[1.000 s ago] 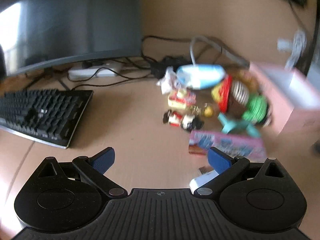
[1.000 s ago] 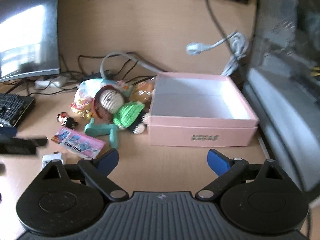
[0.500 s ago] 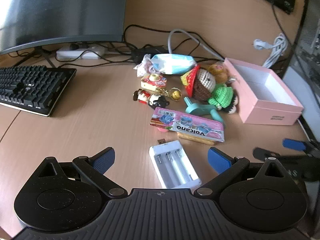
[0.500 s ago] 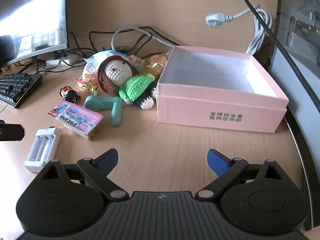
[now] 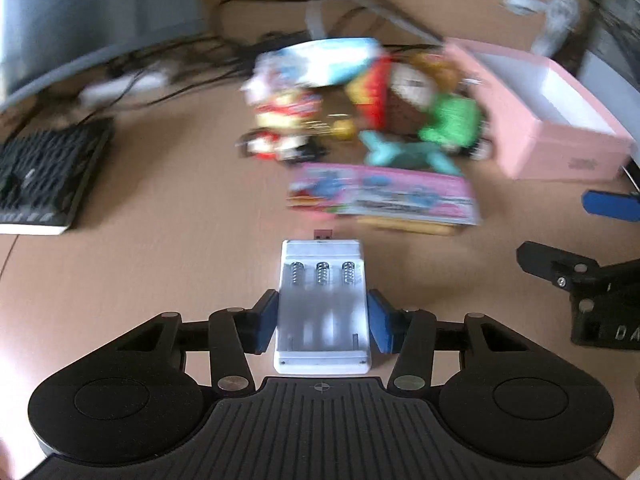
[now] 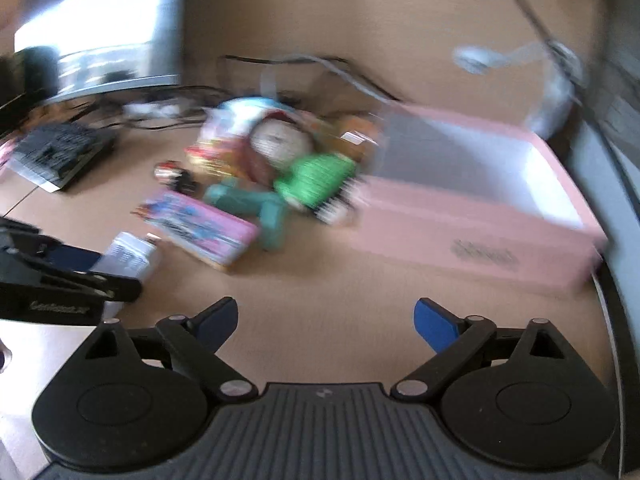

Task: Organize objects
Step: 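Grasp the white battery charger with the left tool and lift it, then grasp the pink Volcano candy pack with the right tool while the left tool holds the charger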

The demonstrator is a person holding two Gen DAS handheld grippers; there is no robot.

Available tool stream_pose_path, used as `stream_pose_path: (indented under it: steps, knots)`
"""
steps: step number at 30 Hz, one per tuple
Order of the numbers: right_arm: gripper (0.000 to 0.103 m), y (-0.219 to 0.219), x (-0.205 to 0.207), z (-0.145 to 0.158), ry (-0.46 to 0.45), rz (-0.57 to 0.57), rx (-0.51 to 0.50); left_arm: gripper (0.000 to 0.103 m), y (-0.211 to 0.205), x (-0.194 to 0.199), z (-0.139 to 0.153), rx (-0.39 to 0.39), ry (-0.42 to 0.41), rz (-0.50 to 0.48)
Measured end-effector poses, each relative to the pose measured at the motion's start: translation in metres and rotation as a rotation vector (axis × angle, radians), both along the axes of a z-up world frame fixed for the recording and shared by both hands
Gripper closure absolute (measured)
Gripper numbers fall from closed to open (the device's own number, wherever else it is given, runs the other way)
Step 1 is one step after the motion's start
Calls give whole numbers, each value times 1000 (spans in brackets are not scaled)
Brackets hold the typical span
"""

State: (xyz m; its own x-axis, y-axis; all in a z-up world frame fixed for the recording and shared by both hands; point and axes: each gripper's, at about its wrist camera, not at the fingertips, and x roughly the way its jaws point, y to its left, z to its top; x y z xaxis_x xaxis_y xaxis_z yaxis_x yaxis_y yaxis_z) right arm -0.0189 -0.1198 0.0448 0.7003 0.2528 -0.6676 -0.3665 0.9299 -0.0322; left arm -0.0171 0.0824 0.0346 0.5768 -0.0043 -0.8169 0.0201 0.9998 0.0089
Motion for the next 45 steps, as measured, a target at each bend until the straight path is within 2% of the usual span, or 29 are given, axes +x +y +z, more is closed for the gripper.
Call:
stream_pose_path:
  steps: [3,5,7,9,11,12,15,17,19,22,25,27,29,31,32,35,41,45]
  knots:
    - [18,40,12,4,-58,172,-46,51,33,-2,8,-48,-24,37]
    - [21,68,25,1,-80,230,-70,51,53,-4,14,-71,-47,41]
    - [28,91,39,-8,-44,239,-79,51,73,-7,18,-79,-57,47]
    - [32,107,41,-11,4,215,-85,51,87,-8,20,-103,-66,44]
    - [37,112,26,-1,84,278,0,51,97,-13,21,-112,-73,43]
    - [37,113,17,5,90,292,16,51,103,-15,19,-124,-69,43]
    - [36,123,-1,11,23,278,-69,51,107,-18,15,-121,-43,36]
    - [35,126,9,8,44,235,-76,51,105,-19,12,-101,-28,24]
    - [32,125,26,6,118,155,-11,51,103,-22,11,-70,-17,19]
    - [25,129,46,-1,248,8,152,51,104,-27,10,-25,-16,26]
    - [23,149,55,-7,245,-95,161,51,110,-28,10,4,-12,32]
    - [24,164,60,-10,241,-90,142,51,116,-29,12,-1,-8,32]
    - [27,179,59,-15,213,-58,78,51,121,-30,15,-10,-15,26]
    - [38,185,50,-17,187,-8,-6,51,126,-31,19,-26,-26,20]
    - [40,184,43,-17,182,17,-33,51,128,-31,20,-39,-31,16]
    - [59,170,28,-16,177,65,-51,51,130,-32,22,-76,-40,3]
    - [60,145,15,-11,217,50,-57,51,118,-39,23,-97,-24,-98]
    - [60,109,-5,5,236,-14,-13,51,97,-49,25,-116,-7,-228]
